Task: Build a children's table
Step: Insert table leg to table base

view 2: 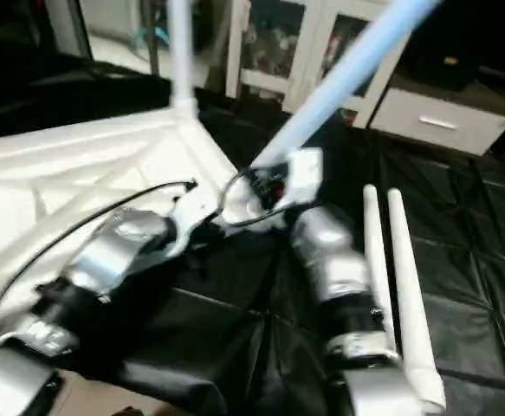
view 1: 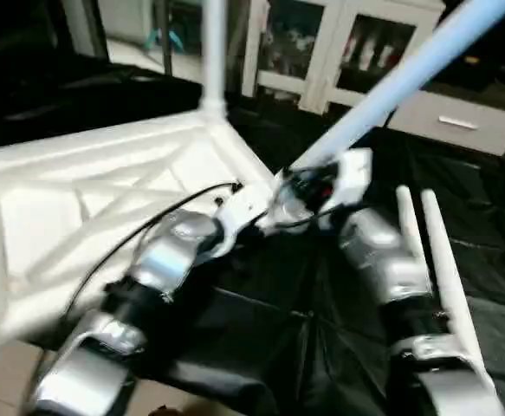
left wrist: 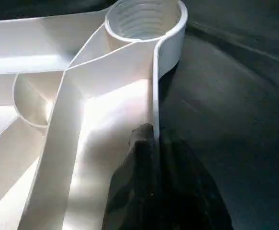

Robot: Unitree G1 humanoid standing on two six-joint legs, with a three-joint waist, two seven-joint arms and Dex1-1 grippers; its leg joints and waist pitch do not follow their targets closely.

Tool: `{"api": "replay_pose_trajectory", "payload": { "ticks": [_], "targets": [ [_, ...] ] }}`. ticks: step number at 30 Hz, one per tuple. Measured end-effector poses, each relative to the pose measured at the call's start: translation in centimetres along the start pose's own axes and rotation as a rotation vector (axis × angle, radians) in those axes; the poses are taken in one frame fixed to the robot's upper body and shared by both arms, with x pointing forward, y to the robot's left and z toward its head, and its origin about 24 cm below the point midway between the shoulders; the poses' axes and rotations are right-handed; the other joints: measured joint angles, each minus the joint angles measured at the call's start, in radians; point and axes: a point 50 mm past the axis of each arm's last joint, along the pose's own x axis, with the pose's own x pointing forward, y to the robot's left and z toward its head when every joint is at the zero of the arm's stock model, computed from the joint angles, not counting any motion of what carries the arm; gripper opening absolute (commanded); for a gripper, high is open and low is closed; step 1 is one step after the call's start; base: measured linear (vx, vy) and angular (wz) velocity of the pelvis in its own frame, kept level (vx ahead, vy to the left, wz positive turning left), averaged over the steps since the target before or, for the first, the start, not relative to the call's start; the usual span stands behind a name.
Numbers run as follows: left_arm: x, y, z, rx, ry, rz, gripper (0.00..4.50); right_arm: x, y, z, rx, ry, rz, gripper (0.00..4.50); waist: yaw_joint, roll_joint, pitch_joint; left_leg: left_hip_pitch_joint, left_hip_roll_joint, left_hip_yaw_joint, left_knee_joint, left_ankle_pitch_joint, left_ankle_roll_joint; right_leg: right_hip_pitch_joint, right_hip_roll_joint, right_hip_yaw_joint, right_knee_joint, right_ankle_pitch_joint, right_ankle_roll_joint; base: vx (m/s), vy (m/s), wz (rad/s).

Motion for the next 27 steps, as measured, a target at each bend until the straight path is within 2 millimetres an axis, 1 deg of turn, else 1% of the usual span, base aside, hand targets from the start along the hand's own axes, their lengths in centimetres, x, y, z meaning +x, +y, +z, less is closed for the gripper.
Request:
{"api": "replay_pose_trajectory", "payload": {
  "ticks": [2, 5, 7, 8, 10, 13, 16, 18, 20, 23, 27],
  "targets": [
    [-0.6, -0.1, -0.5, 0.031, 0.000, -0.045, 0.00, -1.2, -0.8, 2.0, 0.012, -0.022, 0.054, 1.89, 0.003, 0.000, 0.000, 0.001, 0.000, 0.000, 0.001, 0.000, 0.000, 0.002, 0.000, 0.000, 0.000, 0.000, 0.000, 0.000, 0.000, 0.00],
    [-1.4, -0.3, -0.9, 0.060, 0.007, -0.103, 0.00, -2.9, -0.8, 3.4, 0.054, 0.025, 0.203, 1.88, 0.004, 0.000, 0.000, 0.003, 0.000, 0.000, 0.001, 0.000, 0.000, 0.004, 0.000, 0.000, 0.000, 0.000, 0.000, 0.000, 0.000, 0.00],
    [-1.8, -0.7, -1.1, 0.070, 0.005, -0.139, 0.00, -4.3, -0.9, 3.4, 0.101, 0.091, 0.285, 1.88, 0.007, -0.001, 0.000, 0.003, 0.000, 0.000, 0.001, 0.000, 0.001, 0.005, 0.000, 0.000, 0.000, 0.000, -0.001, 0.000, 0.000, 0.00],
    [-2.0, -0.8, -1.2, 0.073, 0.007, -0.155, 0.00, -5.1, -1.2, 3.1, 0.130, 0.129, 0.311, 1.88, 0.009, -0.001, 0.000, 0.003, 0.000, 0.000, 0.001, 0.000, 0.001, 0.005, 0.000, 0.000, 0.000, 0.000, -0.001, 0.000, 0.000, 0.00],
    [-2.1, -0.8, -1.2, 0.073, 0.008, -0.166, 0.00, -5.9, -1.2, 2.3, 0.152, 0.187, 0.348, 1.88, 0.010, -0.001, 0.000, 0.003, 0.000, 0.000, 0.002, 0.000, 0.001, 0.005, 0.000, 0.000, 0.000, 0.000, -0.001, 0.000, 0.000, 0.00],
    [-2.3, -0.9, -1.3, 0.076, 0.009, -0.180, 0.00, -7.1, -0.6, 1.1, 0.167, 0.298, 0.407, 1.88, 0.011, -0.001, 0.000, 0.003, 0.000, 0.000, 0.003, 0.000, 0.000, 0.005, 0.000, 0.000, 0.001, 0.000, -0.001, 0.000, 0.000, 0.00],
    [-2.4, -1.0, -1.4, 0.079, 0.010, -0.185, 0.00, -7.1, 0.2, 0.8, 0.165, 0.338, 0.448, 1.88, 0.010, -0.001, 0.000, 0.004, 0.001, 0.000, 0.004, 0.000, 0.000, 0.005, 0.000, 0.000, 0.002, 0.000, -0.001, 0.000, 0.000, 0.00],
    [-2.5, -1.1, -1.4, 0.083, 0.008, -0.191, 0.00, -7.0, 0.4, 1.0, 0.136, 0.337, 0.450, 1.88, 0.014, -0.003, 0.000, 0.003, 0.001, 0.000, 0.004, 0.000, 0.000, 0.005, -0.001, 0.000, 0.002, 0.000, -0.001, 0.000, 0.000, 0.00],
    [-2.5, -1.2, -1.4, 0.082, 0.008, -0.198, 0.00, -6.5, 0.7, 0.5, 0.085, 0.350, 0.433, 1.88, 0.015, -0.006, -0.001, 0.003, 0.001, 0.000, 0.005, 0.000, 0.000, 0.005, -0.001, 0.000, 0.002, 0.000, -0.001, 0.000, 0.000, 0.00],
    [-2.5, -1.2, -1.4, 0.089, 0.006, -0.203, 0.00, -5.8, 1.0, -0.2, -0.006, 0.365, 0.400, 1.88, 0.015, -0.006, 0.000, 0.002, 0.000, 0.000, 0.006, 0.000, 0.000, 0.005, -0.001, 0.000, 0.003, 0.000, -0.001, 0.000, 0.000, 0.00],
    [-2.7, -1.6, -1.5, 0.100, 0.005, -0.222, 0.00, -5.3, 1.2, -0.9, -0.137, 0.393, 0.375, 1.88, 0.015, -0.006, 0.000, 0.002, 0.000, 0.000, 0.006, 0.000, 0.000, 0.004, -0.001, 0.000, 0.002, 0.000, -0.001, 0.000, 0.000, 0.00]
  ]
}}
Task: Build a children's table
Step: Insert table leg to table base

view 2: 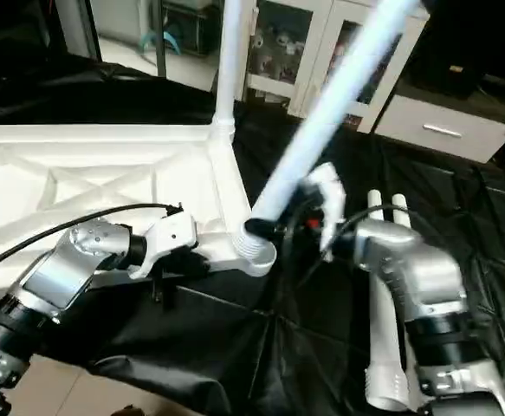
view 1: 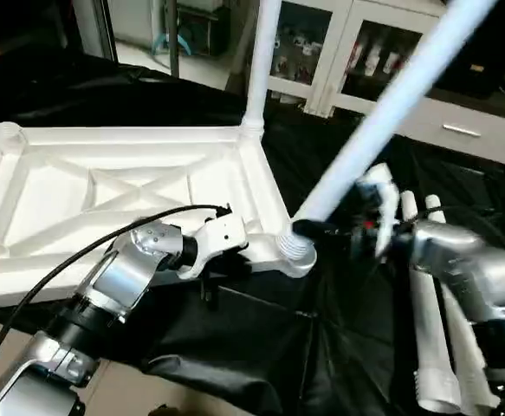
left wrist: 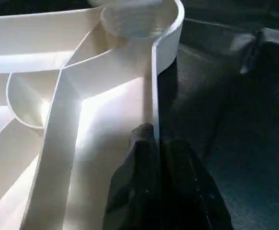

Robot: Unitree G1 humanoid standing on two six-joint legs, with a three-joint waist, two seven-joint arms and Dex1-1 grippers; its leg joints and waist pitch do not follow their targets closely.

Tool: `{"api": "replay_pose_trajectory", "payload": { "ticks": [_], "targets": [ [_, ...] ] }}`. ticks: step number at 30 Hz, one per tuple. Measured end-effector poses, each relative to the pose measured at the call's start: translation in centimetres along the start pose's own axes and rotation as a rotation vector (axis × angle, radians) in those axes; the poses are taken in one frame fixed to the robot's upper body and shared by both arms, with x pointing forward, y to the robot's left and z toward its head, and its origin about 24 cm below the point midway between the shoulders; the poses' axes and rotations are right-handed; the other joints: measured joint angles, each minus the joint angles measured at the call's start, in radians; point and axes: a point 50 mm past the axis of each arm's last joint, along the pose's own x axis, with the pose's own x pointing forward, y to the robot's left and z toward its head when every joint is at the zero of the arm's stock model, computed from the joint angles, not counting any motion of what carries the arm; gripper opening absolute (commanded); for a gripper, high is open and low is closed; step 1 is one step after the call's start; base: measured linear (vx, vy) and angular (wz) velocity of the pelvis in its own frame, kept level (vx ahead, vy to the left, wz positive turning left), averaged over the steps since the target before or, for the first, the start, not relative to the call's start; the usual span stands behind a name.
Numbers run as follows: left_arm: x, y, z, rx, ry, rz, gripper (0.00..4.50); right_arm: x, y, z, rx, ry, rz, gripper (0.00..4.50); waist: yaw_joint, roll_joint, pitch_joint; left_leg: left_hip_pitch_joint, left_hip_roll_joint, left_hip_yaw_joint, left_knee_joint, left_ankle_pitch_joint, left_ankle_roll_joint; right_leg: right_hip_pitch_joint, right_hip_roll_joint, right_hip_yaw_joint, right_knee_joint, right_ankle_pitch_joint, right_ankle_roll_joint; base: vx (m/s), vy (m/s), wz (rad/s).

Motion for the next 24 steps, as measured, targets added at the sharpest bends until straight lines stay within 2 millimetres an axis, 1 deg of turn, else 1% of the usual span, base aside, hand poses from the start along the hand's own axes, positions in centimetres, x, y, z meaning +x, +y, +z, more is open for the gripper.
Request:
{"api": "replay_pose_trajectory", "payload": {
  "ticks": [7, 12, 19, 24],
  "targets": [
    [-0.2, -0.1, -0.1, 0.003, 0.002, -0.017, 0.00, 0.1, -0.2, -0.3, -0.041, 0.022, -0.031, 1.88, 0.001, -0.001, 0.000, 0.000, 0.000, 0.000, 0.001, 0.000, 0.000, 0.000, 0.000, 0.000, 0.001, 0.000, 0.000, 0.000, 0.000, 0.00],
    [-0.5, -0.4, -0.2, 0.006, 0.005, -0.047, 0.00, -0.7, -0.2, -1.7, -0.028, 0.102, 0.002, 1.88, 0.002, -0.001, 0.000, 0.000, 0.000, 0.000, 0.001, 0.000, 0.000, 0.001, 0.000, 0.000, 0.001, 0.000, 0.000, 0.000, 0.000, 0.00],
    [-0.4, -0.5, -0.3, 0.007, 0.008, -0.061, 0.00, -0.9, -0.2, -1.9, -0.031, 0.124, 0.022, 1.88, 0.003, -0.001, 0.000, 0.001, 0.000, -0.001, 0.005, -0.002, -0.003, 0.002, 0.000, 0.000, 0.005, 0.000, 0.000, 0.000, 0.000, 0.00],
    [-0.4, -0.6, -0.3, 0.004, 0.013, -0.062, 0.00, -0.4, -0.1, -2.0, -0.033, 0.132, 0.023, 1.88, 0.002, -0.001, 0.000, 0.002, 0.000, -0.002, 0.008, -0.002, -0.004, 0.002, -0.001, 0.000, 0.009, 0.000, 0.000, 0.000, 0.000, 0.00]
  ]
}}
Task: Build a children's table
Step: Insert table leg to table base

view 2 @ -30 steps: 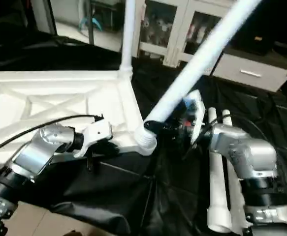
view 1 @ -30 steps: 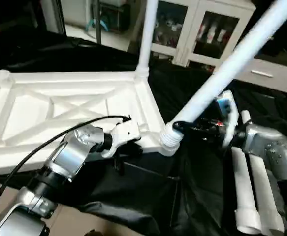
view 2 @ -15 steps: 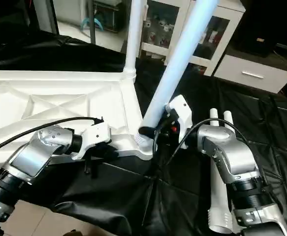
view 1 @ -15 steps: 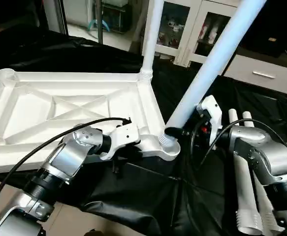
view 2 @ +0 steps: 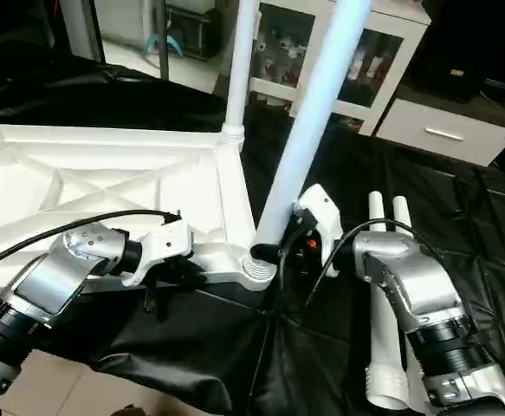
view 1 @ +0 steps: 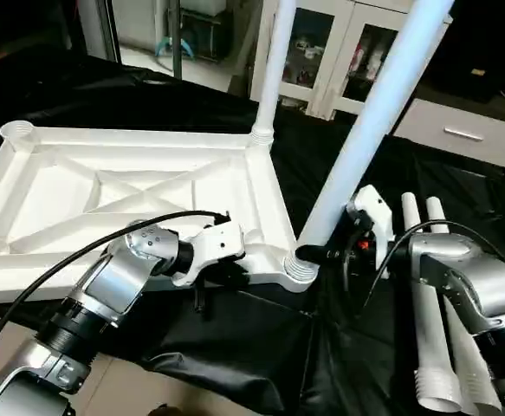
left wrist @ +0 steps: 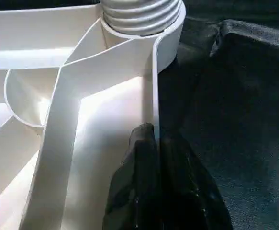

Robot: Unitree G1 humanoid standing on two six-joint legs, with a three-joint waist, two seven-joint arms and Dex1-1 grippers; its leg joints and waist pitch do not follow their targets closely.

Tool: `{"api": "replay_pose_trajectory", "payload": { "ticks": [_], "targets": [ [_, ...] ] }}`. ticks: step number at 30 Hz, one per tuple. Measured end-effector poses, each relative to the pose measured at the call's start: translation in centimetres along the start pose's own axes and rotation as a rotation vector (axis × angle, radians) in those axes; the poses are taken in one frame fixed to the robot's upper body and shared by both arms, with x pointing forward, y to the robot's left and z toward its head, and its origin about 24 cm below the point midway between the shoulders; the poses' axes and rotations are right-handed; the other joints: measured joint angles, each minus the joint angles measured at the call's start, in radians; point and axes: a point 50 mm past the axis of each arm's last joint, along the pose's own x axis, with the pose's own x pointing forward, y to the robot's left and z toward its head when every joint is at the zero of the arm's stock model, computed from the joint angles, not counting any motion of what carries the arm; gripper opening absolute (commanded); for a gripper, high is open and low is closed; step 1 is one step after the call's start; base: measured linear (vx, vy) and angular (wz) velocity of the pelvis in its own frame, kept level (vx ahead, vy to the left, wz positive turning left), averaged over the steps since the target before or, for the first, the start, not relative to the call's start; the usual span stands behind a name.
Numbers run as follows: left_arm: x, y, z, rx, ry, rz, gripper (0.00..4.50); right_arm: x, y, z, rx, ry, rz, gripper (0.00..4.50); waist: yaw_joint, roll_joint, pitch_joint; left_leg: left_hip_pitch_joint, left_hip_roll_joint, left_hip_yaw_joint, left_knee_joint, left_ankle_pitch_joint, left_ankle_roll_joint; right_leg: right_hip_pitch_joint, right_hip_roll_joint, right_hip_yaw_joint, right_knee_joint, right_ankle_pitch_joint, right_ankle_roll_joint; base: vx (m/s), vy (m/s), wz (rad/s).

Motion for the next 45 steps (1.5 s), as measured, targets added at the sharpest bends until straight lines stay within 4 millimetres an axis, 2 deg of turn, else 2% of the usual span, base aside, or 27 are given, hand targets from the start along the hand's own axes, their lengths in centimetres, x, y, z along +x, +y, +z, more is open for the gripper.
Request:
{"api": "replay_pose_trajectory", "payload": {
  "ticks": [10, 16, 32, 45],
  "targets": [
    [-0.2, 0.1, -0.3, -0.015, 0.016, 0.006, 0.00, 0.9, -0.1, -0.1, 0.021, -0.014, -0.001, 1.88, -0.005, -0.004, -0.003, 0.004, 0.000, 0.000, 0.001, 0.001, -0.002, 0.002, 0.000, 0.000, 0.002, 0.000, 0.000, 0.000, 0.000, 0.00],
    [-0.3, 0.1, -0.5, -0.020, 0.024, 0.011, 0.00, 1.5, -0.2, -0.5, 0.066, -0.049, -0.014, 1.88, -0.014, -0.008, -0.005, 0.005, 0.000, -0.001, 0.001, 0.002, -0.004, 0.004, 0.000, 0.000, 0.004, 0.000, 0.000, 0.000, 0.000, 0.00],
    [0.1, -0.2, -0.2, -0.010, 0.015, -0.004, 0.00, 0.3, 0.2, -2.7, 0.147, -0.155, -0.064, 1.87, 0.000, -0.009, -0.006, 0.004, 0.000, -0.002, 0.000, 0.002, -0.003, 0.004, 0.000, -0.001, 0.002, 0.000, 0.000, 0.000, 0.000, 0.00],
    [0.1, -0.2, -0.2, -0.009, 0.015, 0.001, 0.00, -0.1, 1.1, -4.7, 0.169, -0.261, -0.128, 1.87, -0.001, -0.009, -0.006, 0.004, 0.000, -0.002, 0.000, 0.002, -0.003, 0.004, 0.000, -0.001, 0.002, 0.000, 0.000, 0.000, 0.000, 0.00]
  ]
}}
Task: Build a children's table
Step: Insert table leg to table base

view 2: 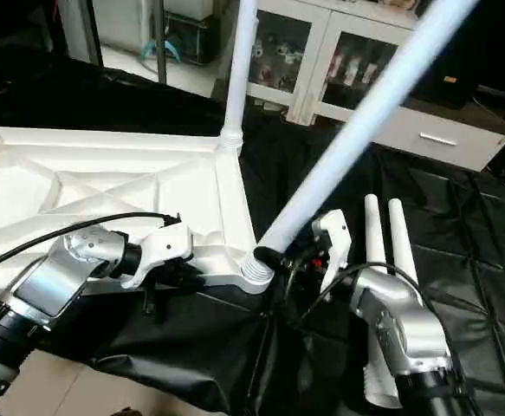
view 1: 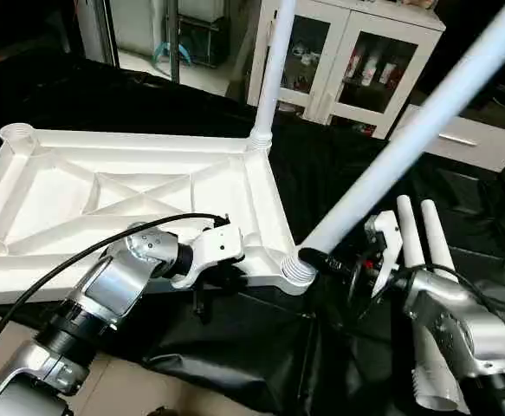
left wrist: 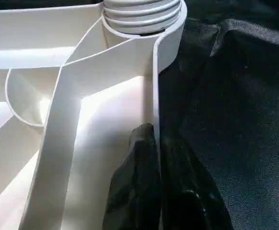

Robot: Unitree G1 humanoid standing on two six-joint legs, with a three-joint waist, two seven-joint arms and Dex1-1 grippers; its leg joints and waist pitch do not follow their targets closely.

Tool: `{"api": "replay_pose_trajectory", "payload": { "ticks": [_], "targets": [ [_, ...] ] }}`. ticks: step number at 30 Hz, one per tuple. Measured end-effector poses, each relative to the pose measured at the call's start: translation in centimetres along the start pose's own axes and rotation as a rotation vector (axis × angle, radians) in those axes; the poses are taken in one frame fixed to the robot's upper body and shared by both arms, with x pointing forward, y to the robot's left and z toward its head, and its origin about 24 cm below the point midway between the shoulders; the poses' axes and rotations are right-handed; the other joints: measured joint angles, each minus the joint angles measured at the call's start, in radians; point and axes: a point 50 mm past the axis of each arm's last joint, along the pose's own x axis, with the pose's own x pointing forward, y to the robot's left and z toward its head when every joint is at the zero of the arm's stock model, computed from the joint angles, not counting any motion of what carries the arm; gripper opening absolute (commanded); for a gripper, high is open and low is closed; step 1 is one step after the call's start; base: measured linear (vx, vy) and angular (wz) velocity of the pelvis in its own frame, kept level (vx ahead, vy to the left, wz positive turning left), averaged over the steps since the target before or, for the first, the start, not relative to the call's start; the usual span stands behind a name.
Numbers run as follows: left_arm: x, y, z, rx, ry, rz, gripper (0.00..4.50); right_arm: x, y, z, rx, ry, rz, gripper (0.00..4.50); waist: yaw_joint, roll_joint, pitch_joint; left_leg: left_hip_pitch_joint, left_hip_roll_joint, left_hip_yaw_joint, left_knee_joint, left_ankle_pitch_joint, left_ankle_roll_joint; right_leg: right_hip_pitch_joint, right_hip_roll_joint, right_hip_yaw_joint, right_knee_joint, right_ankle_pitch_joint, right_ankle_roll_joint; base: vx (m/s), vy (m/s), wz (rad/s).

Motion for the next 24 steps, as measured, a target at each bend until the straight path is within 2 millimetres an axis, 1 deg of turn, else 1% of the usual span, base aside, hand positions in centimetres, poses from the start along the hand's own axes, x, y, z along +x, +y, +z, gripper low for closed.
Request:
{"api": "replay_pose_trajectory", "payload": {
  "ticks": [5, 7, 11, 15, 20, 24],
  "targets": [
    [0.0, 0.0, 0.0, 0.000, 0.000, -0.004, 0.00, 0.1, 0.4, -0.2, -0.057, 0.026, 0.009, 1.87, 0.000, 0.000, 0.000, 0.000, 0.000, 0.000, -0.001, 0.000, 0.000, 0.000, 0.000, 0.000, -0.001, 0.000, 0.000, 0.000, 0.000, 0.00],
    [0.0, 0.0, 0.0, -0.001, 0.002, -0.003, 0.00, 0.0, 0.6, 0.1, -0.115, 0.045, 0.028, 1.87, -0.001, 0.000, 0.000, 0.000, 0.000, 0.000, -0.001, 0.000, 0.000, 0.001, 0.000, 0.000, -0.001, 0.000, 0.000, 0.000, 0.000, 0.00],
    [0.1, -0.1, -0.1, -0.001, 0.007, -0.008, 0.00, 0.0, 0.8, 0.2, -0.182, 0.093, 0.045, 1.86, -0.001, -0.004, -0.003, 0.001, 0.000, -0.001, -0.001, 0.000, 0.000, 0.004, 0.000, 0.000, -0.002, -0.001, 0.001, 0.000, 0.000, 0.00],
    [0.0, -0.1, -0.2, -0.002, 0.010, -0.009, 0.00, 0.2, 0.9, 0.3, -0.198, 0.108, 0.050, 1.86, -0.001, -0.008, -0.006, 0.001, 0.000, -0.001, -0.001, 0.000, 0.000, 0.004, 0.000, 0.000, -0.002, -0.001, 0.002, 0.000, 0.000, 0.00],
    [-0.1, -0.1, -0.4, -0.005, 0.016, -0.009, 0.00, 0.6, 0.9, 0.4, -0.204, 0.124, 0.054, 1.86, -0.003, -0.008, -0.007, 0.002, 0.000, -0.002, -0.001, 0.000, 0.000, 0.005, 0.000, 0.000, -0.002, -0.003, 0.004, 0.000, 0.000, 0.00],
    [-0.1, -0.1, -0.6, -0.018, 0.026, -0.007, 0.00, 1.5, 0.6, 0.7, -0.178, 0.161, 0.064, 1.86, -0.014, -0.007, -0.010, 0.003, 0.000, -0.002, -0.001, 0.000, 0.000, 0.007, 0.000, 0.000, -0.002, -0.003, 0.006, 0.000, 0.000, 0.00]
  ]
}}
